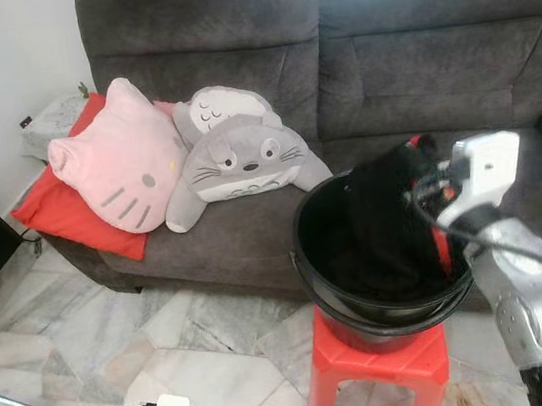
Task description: Hang hanger
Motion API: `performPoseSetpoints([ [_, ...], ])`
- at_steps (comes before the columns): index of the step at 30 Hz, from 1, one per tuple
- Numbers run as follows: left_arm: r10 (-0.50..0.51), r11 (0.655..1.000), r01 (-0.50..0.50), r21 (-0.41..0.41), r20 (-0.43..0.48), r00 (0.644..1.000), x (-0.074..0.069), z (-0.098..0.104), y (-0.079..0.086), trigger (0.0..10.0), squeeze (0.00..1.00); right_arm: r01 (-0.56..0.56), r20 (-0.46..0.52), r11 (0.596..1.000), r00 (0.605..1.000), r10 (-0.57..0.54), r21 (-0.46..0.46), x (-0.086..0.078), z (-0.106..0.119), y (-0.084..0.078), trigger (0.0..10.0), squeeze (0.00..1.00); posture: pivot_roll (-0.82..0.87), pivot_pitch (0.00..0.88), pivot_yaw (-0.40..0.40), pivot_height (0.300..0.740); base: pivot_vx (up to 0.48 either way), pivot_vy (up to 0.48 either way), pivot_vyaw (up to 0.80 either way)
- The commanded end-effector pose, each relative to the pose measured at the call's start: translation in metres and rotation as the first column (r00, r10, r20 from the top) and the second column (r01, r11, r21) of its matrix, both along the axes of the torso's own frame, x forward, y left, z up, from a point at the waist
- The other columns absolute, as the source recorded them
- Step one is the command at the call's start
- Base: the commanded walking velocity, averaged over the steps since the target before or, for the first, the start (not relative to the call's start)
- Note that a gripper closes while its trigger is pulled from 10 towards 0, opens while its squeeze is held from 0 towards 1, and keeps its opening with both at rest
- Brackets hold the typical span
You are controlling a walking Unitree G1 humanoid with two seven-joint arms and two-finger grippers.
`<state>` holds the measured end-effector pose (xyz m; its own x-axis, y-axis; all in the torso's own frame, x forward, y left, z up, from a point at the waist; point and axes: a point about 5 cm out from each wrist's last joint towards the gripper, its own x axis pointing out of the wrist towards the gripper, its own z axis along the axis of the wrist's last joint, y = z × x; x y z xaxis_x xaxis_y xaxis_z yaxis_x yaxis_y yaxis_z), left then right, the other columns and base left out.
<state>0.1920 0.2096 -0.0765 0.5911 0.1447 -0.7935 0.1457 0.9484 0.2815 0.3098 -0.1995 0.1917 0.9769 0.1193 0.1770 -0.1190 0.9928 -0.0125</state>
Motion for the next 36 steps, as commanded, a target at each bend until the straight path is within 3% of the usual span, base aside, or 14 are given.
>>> performPoseSetpoints([
  [1,-0.003,1.0,0.003,0.006,-0.012,1.0,-0.001,0.0,0.003,10.0,0.0,0.028,-0.008,1.0,1.0,-0.028,-0.011,0.002,0.001,-0.001,0.0,0.0,-0.27,0.0,0.092,0.74,0.0,0.0,0.0],
  [7,-0.004,1.0,0.004,-0.003,-0.015,1.0,-0.002,-0.001,0.002,10.0,0.0,0.071,-0.079,0.997,0.994,-0.07,0.02,-0.006,-0.018,0.0,0.0,0.0,-0.27,0.0,0.089,0.74,0.0,0.0,0.0],
  [9,-0.005,1.0,0.005,-0.004,-0.018,1.0,-0.002,-0.001,0.002,10.0,0.0,0.16,-0.2,0.974,0.972,-0.126,0.162,-0.015,-0.039,-0.001,0.0,0.0,-0.27,0.0,0.087,0.74,0.0,0.0,0.0],
  [12,-0.006,1.0,0.006,-0.003,-0.019,1.0,-0.002,-0.001,0.003,10.0,0.0,0.193,-0.297,0.953,0.947,-0.119,0.234,-0.032,-0.058,0.003,0.0,0.0,-0.28,0.0,0.088,0.74,0.0,0.0,0.0],
  [15,-0.007,1.0,0.007,-0.001,-0.019,1.0,-0.002,-0.001,0.003,10.0,0.0,0.192,-0.304,0.942,0.947,-0.105,0.276,-0.042,-0.061,0.006,0.0,0.0,-0.28,0.0,0.089,0.74,0.0,0.0,0.0],
  [21,-0.016,1.0,0.016,0.008,-0.017,1.0,-0.002,0.0,0.004,10.0,0.0,0.146,-0.146,0.918,0.984,-0.098,0.369,-0.075,-0.036,0.012,0.0,0.0,-0.3,0.0,0.096,0.74,0.0,0.0,0.0],
  [23,-0.021,1.0,0.021,0.009,-0.017,1.0,-0.001,0.0,0.005,10.0,0.0,0.098,-0.098,0.898,0.993,-0.061,0.429,-0.093,-0.03,0.017,0.0,0.0,-0.3,0.0,0.096,0.74,0.0,0.0,0.0],
  [27,-0.025,1.0,0.025,0.01,-0.016,1.0,-0.001,0.0,0.005,10.0,0.0,0.113,-0.152,0.884,0.987,-0.049,0.454,-0.119,-0.043,0.017,0.0,0.0,-0.3,0.0,0.095,0.74,0.0,0.0,0.0],
  [30,-0.026,1.0,0.026,0.01,-0.015,1.0,0.0,0.001,0.005,10.0,0.0,0.269,-0.307,0.876,0.94,-0.148,0.4,-0.134,-0.071,0.005,0.0,0.0,-0.3,0.0,0.095,0.74,0.0,0.0,0.0],
  [34,-0.029,1.0,0.029,0.012,-0.015,0.999,0.0,0.001,0.004,10.0,0.0,0.496,-0.439,0.771,0.842,-0.314,0.4,-0.146,-0.098,-0.02,0.0,0.0,-0.31,0.0,0.095,0.74,0.0,0.0,0.0],
  [36,-0.028,1.0,0.028,0.011,-0.014,0.999,0.0,0.001,0.004,10.0,0.0,0.531,-0.448,0.749,0.824,-0.347,0.396,-0.147,-0.102,-0.026,0.0,0.0,-0.31,0.0,0.095,0.74,0.0,0.0,0.0],
])
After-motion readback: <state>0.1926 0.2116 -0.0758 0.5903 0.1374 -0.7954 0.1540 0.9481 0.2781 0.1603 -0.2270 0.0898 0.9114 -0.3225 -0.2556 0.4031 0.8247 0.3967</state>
